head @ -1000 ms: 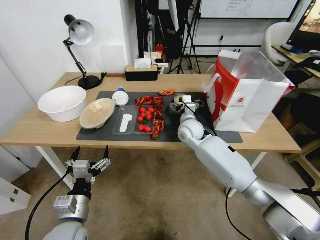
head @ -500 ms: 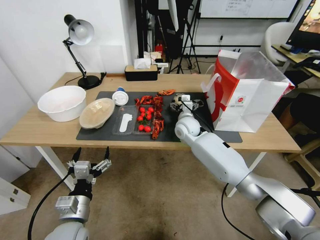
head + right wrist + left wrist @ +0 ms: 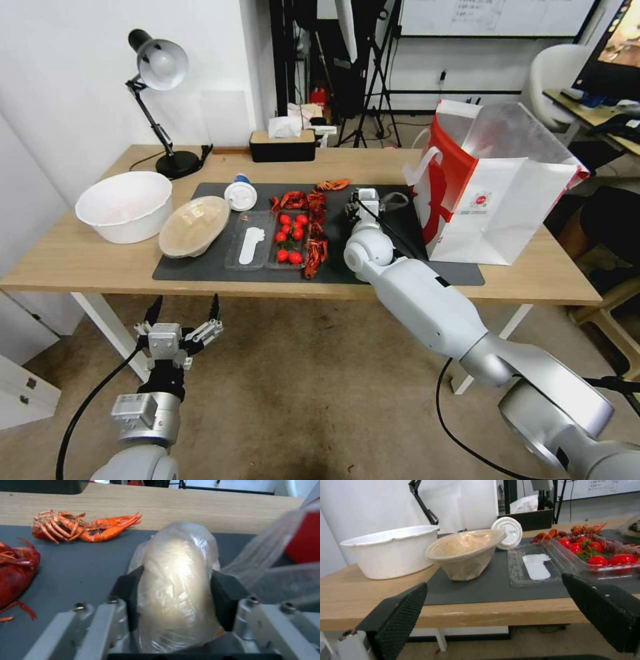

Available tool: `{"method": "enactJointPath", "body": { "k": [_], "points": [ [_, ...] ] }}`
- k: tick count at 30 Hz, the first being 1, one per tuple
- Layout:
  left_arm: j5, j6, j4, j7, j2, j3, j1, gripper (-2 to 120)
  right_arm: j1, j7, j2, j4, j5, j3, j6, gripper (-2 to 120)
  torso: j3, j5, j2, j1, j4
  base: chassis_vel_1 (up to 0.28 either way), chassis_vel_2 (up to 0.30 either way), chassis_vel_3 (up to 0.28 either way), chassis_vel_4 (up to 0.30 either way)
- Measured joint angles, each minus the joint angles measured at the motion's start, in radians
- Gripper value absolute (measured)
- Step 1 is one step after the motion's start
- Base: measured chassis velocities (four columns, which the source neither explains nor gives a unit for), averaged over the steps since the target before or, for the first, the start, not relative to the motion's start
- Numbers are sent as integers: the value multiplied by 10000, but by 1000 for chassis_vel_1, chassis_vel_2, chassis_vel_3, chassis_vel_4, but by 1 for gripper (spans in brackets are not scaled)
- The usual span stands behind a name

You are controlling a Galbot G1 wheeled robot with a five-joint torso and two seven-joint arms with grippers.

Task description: Pick up the trash from the table and place it into the takeout bag.

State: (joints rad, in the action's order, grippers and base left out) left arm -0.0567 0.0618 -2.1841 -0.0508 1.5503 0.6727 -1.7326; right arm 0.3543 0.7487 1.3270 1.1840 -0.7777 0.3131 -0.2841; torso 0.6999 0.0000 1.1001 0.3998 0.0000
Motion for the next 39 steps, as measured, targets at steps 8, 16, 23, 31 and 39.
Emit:
{"method": "enactJointPath", "body": {
  "k": [8, 16, 23, 31, 39],
  "points": [
    [39, 49, 30, 0, 23, -17, -29, 100, 0, 12, -68, 41, -10, 6, -41, 17, 0, 0, 0, 0, 0, 0, 0, 0, 0],
    [116, 88, 55, -1, 32, -26, -37, 100, 61, 18, -256, 425, -194, 8, -57, 6, 1, 1, -1, 1, -1, 0, 0, 0, 0],
    [176, 146, 73, -1, 42, -18, -44, 100, 179, -201, -558, 1396, -474, 62, 176, 6, 2, 1, 0, 2, 1, 0, 0, 0, 0],
    [220, 150, 73, -1, 87, -40, -43, 100, -207, -1204, -988, 3964, -1163, 51, 911, 5, 2, 1, -1, 3, 1, 0, 0, 0, 0],
    [237, 142, 47, 0, 66, -22, -48, 100, -1158, -101, -1366, 5493, -1092, -790, -426, 5, 1, 0, -1, 2, 0, 0, 0, 0, 0]
  ]
}}
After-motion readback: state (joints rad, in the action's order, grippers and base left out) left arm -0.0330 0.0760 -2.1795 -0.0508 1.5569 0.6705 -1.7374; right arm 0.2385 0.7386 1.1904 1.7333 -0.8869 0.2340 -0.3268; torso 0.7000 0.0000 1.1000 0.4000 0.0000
